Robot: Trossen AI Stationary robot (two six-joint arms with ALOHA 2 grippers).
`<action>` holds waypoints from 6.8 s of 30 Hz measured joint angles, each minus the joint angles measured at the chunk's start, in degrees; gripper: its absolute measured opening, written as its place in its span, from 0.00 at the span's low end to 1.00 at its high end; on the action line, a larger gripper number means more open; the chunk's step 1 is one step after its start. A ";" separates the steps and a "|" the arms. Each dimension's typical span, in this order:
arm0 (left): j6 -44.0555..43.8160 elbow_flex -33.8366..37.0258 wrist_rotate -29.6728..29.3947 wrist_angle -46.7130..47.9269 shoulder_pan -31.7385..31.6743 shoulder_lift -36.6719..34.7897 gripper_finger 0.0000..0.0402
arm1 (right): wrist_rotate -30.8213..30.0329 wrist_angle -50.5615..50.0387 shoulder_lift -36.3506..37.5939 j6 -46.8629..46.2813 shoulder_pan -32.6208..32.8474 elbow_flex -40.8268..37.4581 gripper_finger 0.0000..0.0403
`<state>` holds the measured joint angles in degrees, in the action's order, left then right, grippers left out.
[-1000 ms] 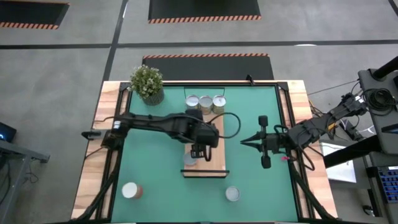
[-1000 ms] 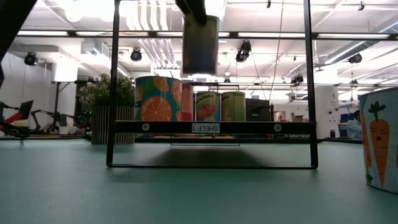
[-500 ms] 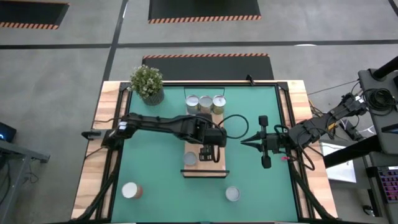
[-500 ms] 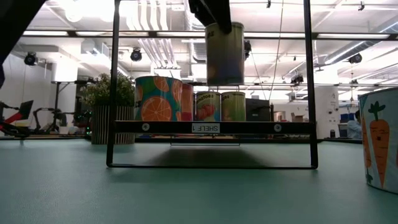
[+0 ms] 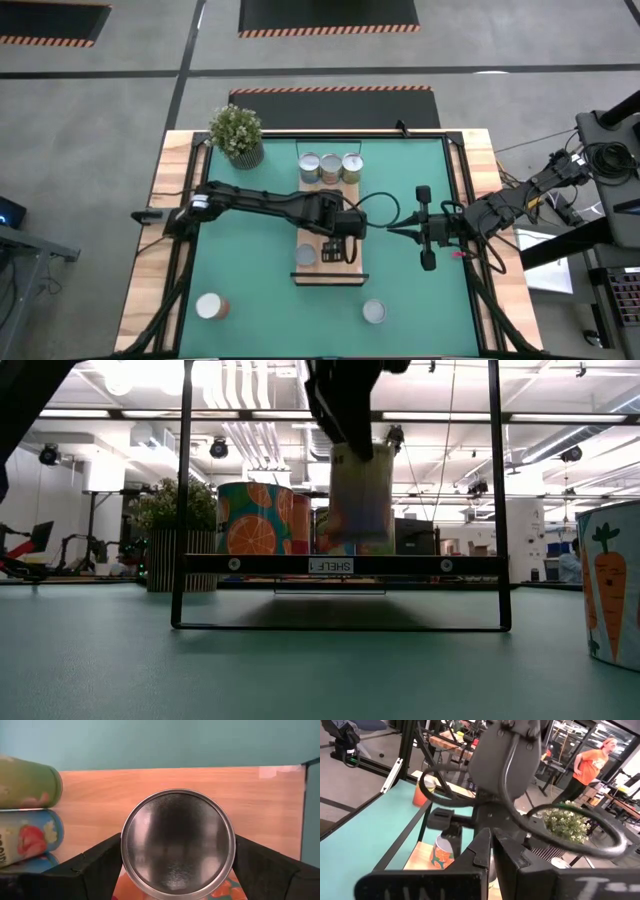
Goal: Pick and place cans onto a shelf
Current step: Put the canned peaches on the shelf
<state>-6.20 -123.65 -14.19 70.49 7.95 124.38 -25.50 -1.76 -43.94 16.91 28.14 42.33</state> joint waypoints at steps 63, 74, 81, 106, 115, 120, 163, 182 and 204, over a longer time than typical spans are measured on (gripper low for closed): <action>7.26 48.51 -37.70 -39.25 23.04 -46.70 0.47 | -3.04 -3.85 -14.48 -10.35 -1.50 9.27 0.02; 7.20 63.84 -44.45 -46.59 22.92 -58.95 0.37 | 6.69 -23.76 -28.84 -22.48 -11.15 24.20 0.02; 5.76 67.38 -44.53 -47.81 22.92 -61.53 0.37 | 22.26 -33.18 -38.61 -22.97 -19.88 32.87 0.02; 8.37 67.79 -46.80 -47.71 22.99 -60.74 0.37 | 24.02 -43.38 -49.81 -22.88 -27.56 40.46 0.02; 8.69 67.77 -46.79 -47.68 22.99 -60.74 0.37 | 23.97 -43.65 -49.60 -21.78 -33.01 40.41 0.02; 9.58 67.77 -46.80 -47.67 22.99 -60.74 0.37 | 23.87 -42.62 -49.83 -20.72 -35.62 40.37 0.02; 10.19 67.75 -46.80 -47.55 22.97 -60.74 0.37 | 23.96 -57.65 -49.83 -17.84 -39.93 45.20 0.02; 10.19 67.75 -46.78 -47.53 22.97 -60.74 0.37 | 24.02 -37.72 -49.92 -15.10 -39.91 39.91 0.02; 10.19 67.73 -46.78 -47.51 22.97 -60.74 0.37 | 24.22 -31.77 -54.64 -12.73 -39.93 39.79 0.02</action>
<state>3.99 -55.92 -60.97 22.98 30.92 63.64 -1.28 -33.53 -98.59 4.18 -11.79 82.11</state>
